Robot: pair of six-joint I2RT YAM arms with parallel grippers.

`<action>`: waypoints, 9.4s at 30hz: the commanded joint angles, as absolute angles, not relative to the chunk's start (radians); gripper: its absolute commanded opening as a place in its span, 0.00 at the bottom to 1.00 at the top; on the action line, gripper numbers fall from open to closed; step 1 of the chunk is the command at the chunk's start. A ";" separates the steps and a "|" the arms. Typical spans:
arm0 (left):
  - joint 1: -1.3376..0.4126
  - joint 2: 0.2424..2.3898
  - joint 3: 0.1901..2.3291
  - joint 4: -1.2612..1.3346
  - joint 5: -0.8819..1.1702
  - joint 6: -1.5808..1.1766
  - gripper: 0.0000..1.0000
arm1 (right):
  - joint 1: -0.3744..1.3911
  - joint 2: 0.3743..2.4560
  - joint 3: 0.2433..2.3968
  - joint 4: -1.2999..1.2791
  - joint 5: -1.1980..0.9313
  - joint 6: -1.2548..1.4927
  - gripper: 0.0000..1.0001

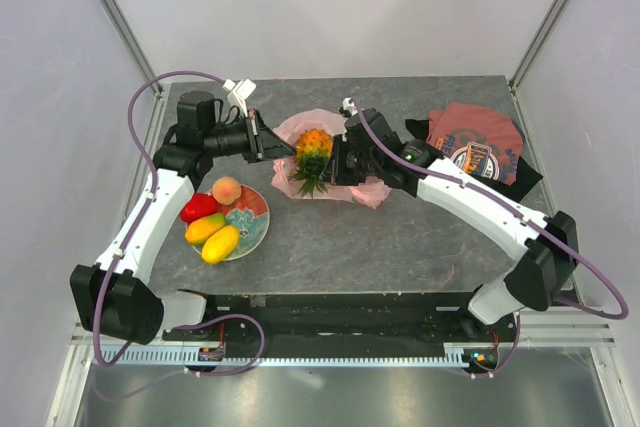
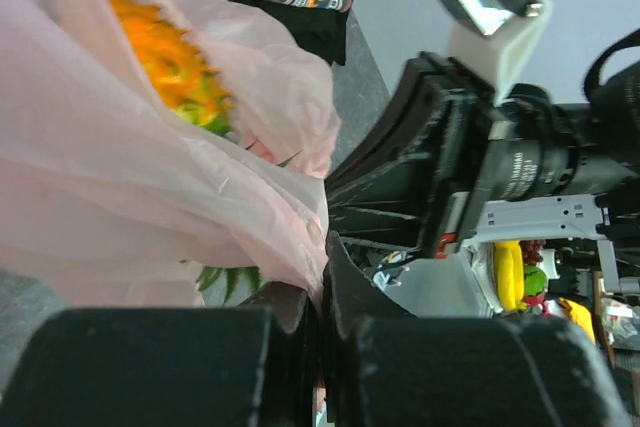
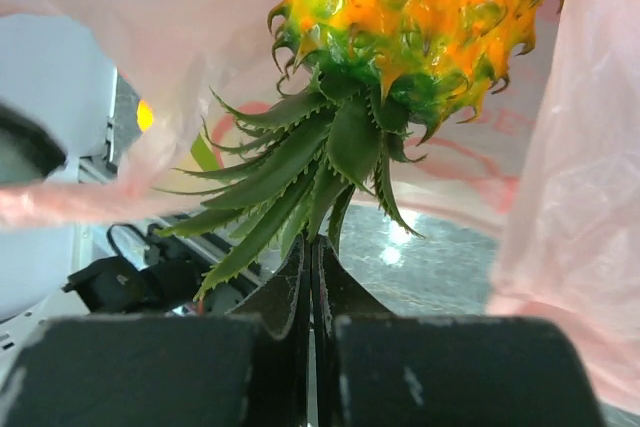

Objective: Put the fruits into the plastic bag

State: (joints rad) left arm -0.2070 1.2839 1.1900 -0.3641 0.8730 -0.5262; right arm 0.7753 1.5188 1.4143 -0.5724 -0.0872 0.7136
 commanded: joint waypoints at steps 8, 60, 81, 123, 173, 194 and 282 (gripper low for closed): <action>-0.216 1.293 1.190 -0.255 0.882 -0.572 0.02 | 0.807 1.534 1.462 -0.500 -0.167 0.781 0.00; -0.272 1.256 1.175 -0.176 0.853 -0.750 0.01 | 0.706 1.894 1.555 -0.489 0.273 0.680 0.13; -0.210 1.330 1.232 -0.222 0.853 -0.710 0.02 | 0.707 1.600 1.390 -0.304 0.049 0.554 0.82; -0.146 1.408 1.356 -0.337 0.830 -0.623 0.02 | 0.721 1.381 1.341 -0.644 0.342 0.353 0.78; -0.061 1.444 1.534 -0.581 0.758 -0.367 0.64 | 0.650 1.404 1.663 -0.637 0.290 0.313 0.00; 0.140 1.009 1.227 -0.670 -0.045 -0.413 0.98 | 0.649 1.313 1.603 -0.643 0.362 0.351 0.00; -0.069 1.103 1.034 -0.563 -0.035 -0.482 0.28 | 0.646 1.181 1.477 -0.658 0.271 0.411 0.00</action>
